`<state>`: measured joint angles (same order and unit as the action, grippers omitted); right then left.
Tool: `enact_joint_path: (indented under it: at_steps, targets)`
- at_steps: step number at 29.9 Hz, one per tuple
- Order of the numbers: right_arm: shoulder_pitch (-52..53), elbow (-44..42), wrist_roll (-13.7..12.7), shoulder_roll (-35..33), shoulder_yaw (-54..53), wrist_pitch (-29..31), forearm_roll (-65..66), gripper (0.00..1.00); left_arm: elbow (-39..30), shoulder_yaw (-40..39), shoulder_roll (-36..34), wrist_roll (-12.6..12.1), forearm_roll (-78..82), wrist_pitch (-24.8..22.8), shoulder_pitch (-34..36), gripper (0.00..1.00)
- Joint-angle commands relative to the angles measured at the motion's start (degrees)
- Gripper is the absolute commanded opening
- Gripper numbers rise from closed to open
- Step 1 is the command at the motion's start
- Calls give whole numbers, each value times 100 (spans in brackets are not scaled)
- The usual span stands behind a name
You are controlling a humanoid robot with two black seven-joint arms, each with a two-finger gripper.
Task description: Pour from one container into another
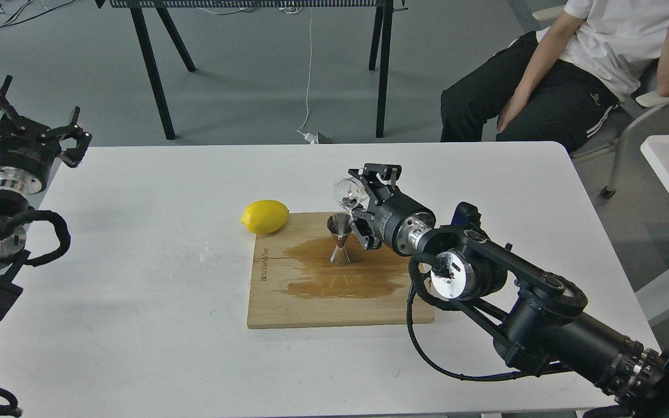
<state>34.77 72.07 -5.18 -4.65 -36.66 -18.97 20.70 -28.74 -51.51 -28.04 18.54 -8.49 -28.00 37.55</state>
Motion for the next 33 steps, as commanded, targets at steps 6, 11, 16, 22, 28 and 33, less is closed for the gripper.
enact_joint_path:
  at_steps: [6, 11, 16, 22, 28, 33]
  targets:
    - [13, -26, 8, 0, 88, -1, 398, 39, 0, 9, 0, 0, -3, 0, -2, 100]
    - [13, -35, 25, 0, 177, -1, 654, 39, 0, 0, 9, 0, 5, 0, -11, 100]
    - [100, -53, 34, 0, 264, -1, 865, 38, 0, 0, 18, 0, -3, 0, -11, 100]
    - [206, -167, 43, 8, 326, -10, 962, 38, 0, 0, 18, 0, -3, 0, -28, 100]
    - [276, -272, 52, 26, 598, -80, 1305, 38, 0, 0, 44, 9, -3, 0, -28, 100]
    - [347, -281, 60, 44, 625, -98, 1419, 38, 0, 0, 26, 0, -3, 0, -19, 100]
